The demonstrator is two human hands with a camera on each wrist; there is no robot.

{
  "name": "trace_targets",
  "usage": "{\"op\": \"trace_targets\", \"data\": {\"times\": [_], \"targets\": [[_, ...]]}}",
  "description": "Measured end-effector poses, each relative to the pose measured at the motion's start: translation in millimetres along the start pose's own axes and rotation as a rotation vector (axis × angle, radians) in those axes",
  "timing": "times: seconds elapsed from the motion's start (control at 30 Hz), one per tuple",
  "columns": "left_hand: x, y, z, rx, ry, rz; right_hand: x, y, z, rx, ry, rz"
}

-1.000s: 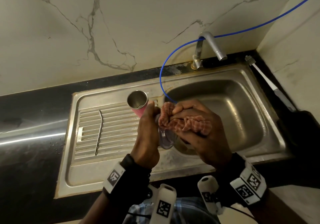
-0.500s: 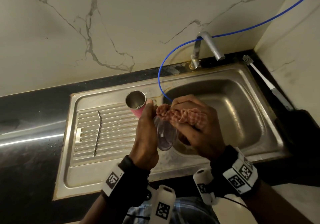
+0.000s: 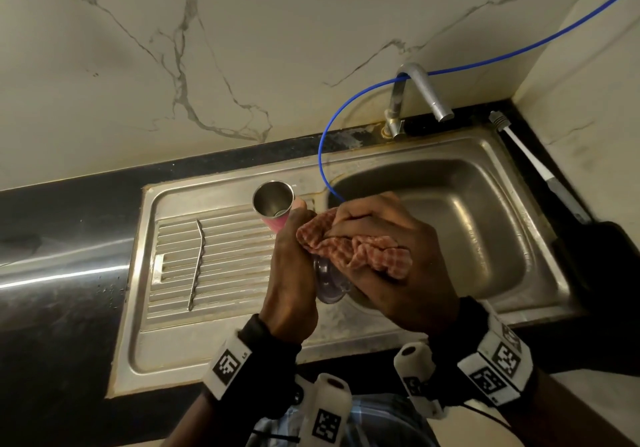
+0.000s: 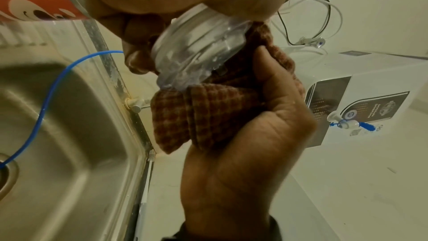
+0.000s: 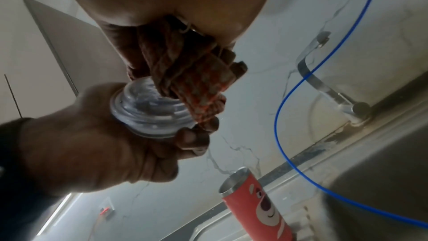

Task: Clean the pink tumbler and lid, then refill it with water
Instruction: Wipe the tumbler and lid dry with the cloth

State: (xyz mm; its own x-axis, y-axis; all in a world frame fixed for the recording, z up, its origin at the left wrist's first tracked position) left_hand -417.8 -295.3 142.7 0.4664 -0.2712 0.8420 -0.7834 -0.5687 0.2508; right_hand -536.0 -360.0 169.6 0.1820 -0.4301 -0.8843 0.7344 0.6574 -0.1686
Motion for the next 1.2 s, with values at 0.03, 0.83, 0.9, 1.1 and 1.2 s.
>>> {"op": "trace_targets", "data": {"times": [0.03,0.83,0.9,1.1,1.2], "targets": [[-1,-1,1,0.003,0.008,0.015,2,-1,2,-0.003,-0.004,0.019],[22,-1,17,0.241,0.173,0.054,-18,18,-30,0.234,0.084,0.199],[22,-5,18,0.249,0.213,0.1,-24,18,-23,0.264,0.103,0.202],[28,-4,5,0.303,0.354,0.347,-29,14,6,0.348,0.11,0.078],[25,-5,0,0.293,0.367,0.321,-22,15,12,0.342,0.122,0.118]]}}
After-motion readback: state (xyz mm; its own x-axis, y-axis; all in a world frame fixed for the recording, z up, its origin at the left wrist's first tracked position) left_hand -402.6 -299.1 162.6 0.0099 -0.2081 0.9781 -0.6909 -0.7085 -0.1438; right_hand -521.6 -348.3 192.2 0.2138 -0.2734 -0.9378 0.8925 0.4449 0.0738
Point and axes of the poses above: each hand's wrist, its own z-axis towards the middle knuckle, its own y-axis out of the palm, x = y × z, the point moved 4 cm from there along z, towards the middle knuckle, and after that the axes turned 13 degrees about z, right-handed, at the moved point
